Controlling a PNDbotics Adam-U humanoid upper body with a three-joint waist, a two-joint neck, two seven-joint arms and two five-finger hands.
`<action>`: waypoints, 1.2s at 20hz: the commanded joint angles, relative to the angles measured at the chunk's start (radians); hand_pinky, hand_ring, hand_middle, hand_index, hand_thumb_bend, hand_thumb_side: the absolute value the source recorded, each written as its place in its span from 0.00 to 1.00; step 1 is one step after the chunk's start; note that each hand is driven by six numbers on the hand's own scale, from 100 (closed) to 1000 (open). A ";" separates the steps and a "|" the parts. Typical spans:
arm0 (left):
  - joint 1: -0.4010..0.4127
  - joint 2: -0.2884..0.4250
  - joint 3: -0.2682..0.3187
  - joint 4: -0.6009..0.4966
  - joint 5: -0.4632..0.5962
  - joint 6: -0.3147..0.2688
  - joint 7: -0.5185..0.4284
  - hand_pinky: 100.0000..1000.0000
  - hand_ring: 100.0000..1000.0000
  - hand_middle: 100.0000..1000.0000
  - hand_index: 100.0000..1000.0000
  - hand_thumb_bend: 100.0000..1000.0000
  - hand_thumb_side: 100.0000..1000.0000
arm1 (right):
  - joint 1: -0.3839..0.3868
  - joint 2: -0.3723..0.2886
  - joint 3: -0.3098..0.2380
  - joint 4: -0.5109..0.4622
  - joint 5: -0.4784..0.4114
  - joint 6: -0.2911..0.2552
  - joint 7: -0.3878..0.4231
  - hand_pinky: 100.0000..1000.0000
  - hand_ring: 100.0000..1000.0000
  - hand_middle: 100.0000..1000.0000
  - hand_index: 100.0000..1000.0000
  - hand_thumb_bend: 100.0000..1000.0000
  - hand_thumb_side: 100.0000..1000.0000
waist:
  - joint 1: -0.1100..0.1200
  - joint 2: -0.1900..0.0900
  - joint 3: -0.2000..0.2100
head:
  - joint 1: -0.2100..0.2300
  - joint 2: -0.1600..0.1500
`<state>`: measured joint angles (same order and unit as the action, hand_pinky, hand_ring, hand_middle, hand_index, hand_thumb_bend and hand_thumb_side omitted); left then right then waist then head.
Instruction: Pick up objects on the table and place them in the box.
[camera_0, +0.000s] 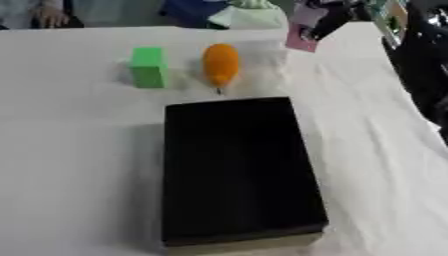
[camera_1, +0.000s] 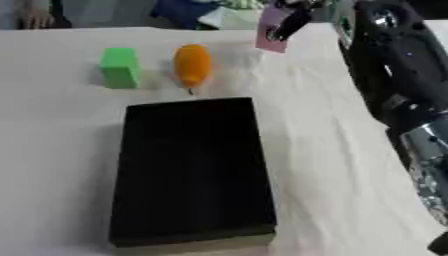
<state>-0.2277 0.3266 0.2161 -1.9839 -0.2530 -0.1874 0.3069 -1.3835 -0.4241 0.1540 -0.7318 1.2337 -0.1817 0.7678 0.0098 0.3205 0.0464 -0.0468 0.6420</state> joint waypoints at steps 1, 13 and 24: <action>-0.005 0.023 0.011 -0.016 0.001 -0.001 -0.002 0.74 0.78 0.84 0.88 0.07 0.97 | -0.017 -0.042 0.012 -0.055 -0.033 -0.014 0.016 0.89 0.86 0.75 0.82 0.00 0.74 | 0.000 -0.026 -0.001 | 0.004 0.007; -0.004 0.029 0.014 -0.016 -0.002 0.000 0.000 0.74 0.78 0.84 0.88 0.07 0.97 | 0.056 -0.144 0.118 -0.305 -0.197 -0.145 0.035 0.88 0.85 0.73 0.81 0.00 0.74 | -0.006 -0.033 -0.012 | 0.017 0.017; -0.007 0.031 0.013 -0.016 -0.002 0.001 -0.002 0.74 0.78 0.84 0.88 0.07 0.97 | 0.141 -0.216 0.198 -0.567 -0.358 -0.205 0.071 0.87 0.82 0.72 0.80 0.00 0.76 | -0.008 -0.039 -0.022 | 0.016 0.023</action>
<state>-0.2277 0.3278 0.2199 -1.9839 -0.2524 -0.1873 0.3067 -1.2246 -0.6054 0.3530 -1.2563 0.8976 -0.3555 0.8036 0.0015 0.3074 0.0254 -0.0318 0.6595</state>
